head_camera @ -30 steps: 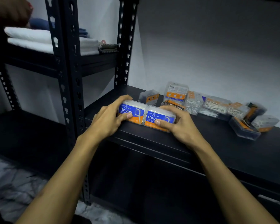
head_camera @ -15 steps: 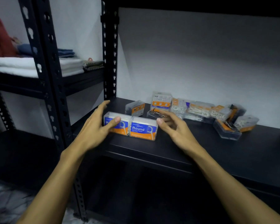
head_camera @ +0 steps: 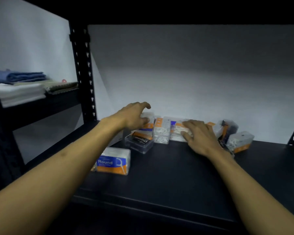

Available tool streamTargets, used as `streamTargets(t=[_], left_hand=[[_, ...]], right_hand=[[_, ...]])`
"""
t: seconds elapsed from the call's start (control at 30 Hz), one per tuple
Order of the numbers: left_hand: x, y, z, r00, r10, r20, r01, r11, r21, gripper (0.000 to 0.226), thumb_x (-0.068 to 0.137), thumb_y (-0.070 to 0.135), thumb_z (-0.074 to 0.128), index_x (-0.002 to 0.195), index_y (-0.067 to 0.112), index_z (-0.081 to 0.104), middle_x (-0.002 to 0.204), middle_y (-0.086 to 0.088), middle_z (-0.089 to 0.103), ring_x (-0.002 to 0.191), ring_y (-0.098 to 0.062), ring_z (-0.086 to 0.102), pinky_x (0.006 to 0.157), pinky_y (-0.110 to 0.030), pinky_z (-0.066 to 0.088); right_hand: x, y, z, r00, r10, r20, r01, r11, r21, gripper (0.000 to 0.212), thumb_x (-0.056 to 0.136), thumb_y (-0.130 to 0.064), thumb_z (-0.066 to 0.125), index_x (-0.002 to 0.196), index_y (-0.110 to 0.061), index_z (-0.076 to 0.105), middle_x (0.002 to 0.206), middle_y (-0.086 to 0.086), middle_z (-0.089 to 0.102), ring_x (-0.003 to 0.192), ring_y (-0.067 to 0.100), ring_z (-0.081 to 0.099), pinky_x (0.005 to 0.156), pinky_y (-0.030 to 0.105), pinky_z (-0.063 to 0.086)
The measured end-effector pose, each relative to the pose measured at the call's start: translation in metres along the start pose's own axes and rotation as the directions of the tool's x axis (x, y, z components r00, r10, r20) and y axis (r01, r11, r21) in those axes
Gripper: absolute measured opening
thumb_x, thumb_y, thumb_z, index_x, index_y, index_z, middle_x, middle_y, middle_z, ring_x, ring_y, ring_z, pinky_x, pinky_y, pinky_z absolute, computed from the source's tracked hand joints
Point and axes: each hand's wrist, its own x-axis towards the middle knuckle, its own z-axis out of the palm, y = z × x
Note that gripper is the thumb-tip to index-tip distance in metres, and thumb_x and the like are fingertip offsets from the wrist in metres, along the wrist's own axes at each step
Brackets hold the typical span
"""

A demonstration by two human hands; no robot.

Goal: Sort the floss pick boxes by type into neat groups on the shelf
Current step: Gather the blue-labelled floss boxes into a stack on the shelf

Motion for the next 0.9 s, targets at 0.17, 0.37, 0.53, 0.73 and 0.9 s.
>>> streamTargets(t=[0.17, 0.37, 0.53, 0.73, 0.9], left_hand=[[0.035, -0.014, 0.014, 0.992, -0.082, 0.095, 0.078, 0.996, 0.045, 0.057, 0.094, 0.029, 0.064, 0.147, 0.024, 0.042, 0.146, -0.011, 0.050, 0.131, -0.029, 0.049, 0.109, -0.040, 0.039], [0.029, -0.008, 0.020, 0.999, -0.018, -0.030, 0.018, 1.000, -0.002, 0.044, 0.085, 0.030, 0.075, 0.128, 0.024, 0.063, 0.122, -0.009, 0.067, 0.108, -0.024, 0.060, 0.094, -0.031, 0.046], [0.007, 0.011, 0.026, 0.994, 0.060, -0.090, -0.061, 0.998, -0.011, 0.044, 0.078, 0.028, 0.080, 0.116, 0.028, 0.059, 0.112, -0.002, 0.070, 0.094, -0.022, 0.059, 0.085, -0.035, 0.051], [-0.001, 0.029, 0.043, 0.979, 0.179, -0.094, -0.172, 0.982, 0.079, 0.041, 0.081, 0.023, 0.073, 0.116, 0.029, 0.053, 0.107, -0.004, 0.066, 0.095, -0.027, 0.059, 0.077, -0.038, 0.051], [0.002, 0.016, 0.054, 0.982, 0.184, -0.041, -0.186, 0.982, -0.029, 0.049, 0.079, 0.025, 0.078, 0.125, 0.027, 0.061, 0.121, -0.001, 0.066, 0.109, -0.021, 0.059, 0.084, -0.023, 0.040]], right_hand=[[0.000, 0.014, -0.027, 0.992, 0.115, 0.057, -0.104, 0.980, -0.169, 0.039, 0.090, -0.041, 0.054, 0.124, -0.021, 0.058, 0.127, 0.006, 0.059, 0.118, 0.030, 0.050, 0.097, 0.045, 0.034], [0.001, 0.018, -0.037, 0.989, 0.145, 0.017, -0.142, 0.984, -0.103, 0.037, 0.091, -0.058, 0.050, 0.086, -0.021, 0.050, 0.099, 0.004, 0.057, 0.103, 0.028, 0.052, 0.095, 0.046, 0.034], [0.015, -0.006, -0.022, 0.997, -0.005, -0.072, 0.007, 0.999, 0.040, 0.039, 0.096, -0.054, 0.049, 0.107, -0.020, 0.064, 0.115, 0.005, 0.065, 0.114, 0.029, 0.055, 0.098, 0.043, 0.035], [0.007, -0.019, -0.010, 0.976, -0.209, 0.067, 0.208, 0.978, 0.031, 0.043, 0.099, -0.041, 0.052, 0.141, -0.035, 0.052, 0.146, -0.003, 0.053, 0.135, 0.023, 0.043, 0.109, 0.040, 0.028], [0.000, -0.003, -0.017, 0.988, -0.143, 0.054, 0.141, 0.989, 0.051, 0.048, 0.096, -0.037, 0.060, 0.144, -0.033, 0.053, 0.152, -0.002, 0.048, 0.141, 0.021, 0.039, 0.112, 0.036, 0.025]])
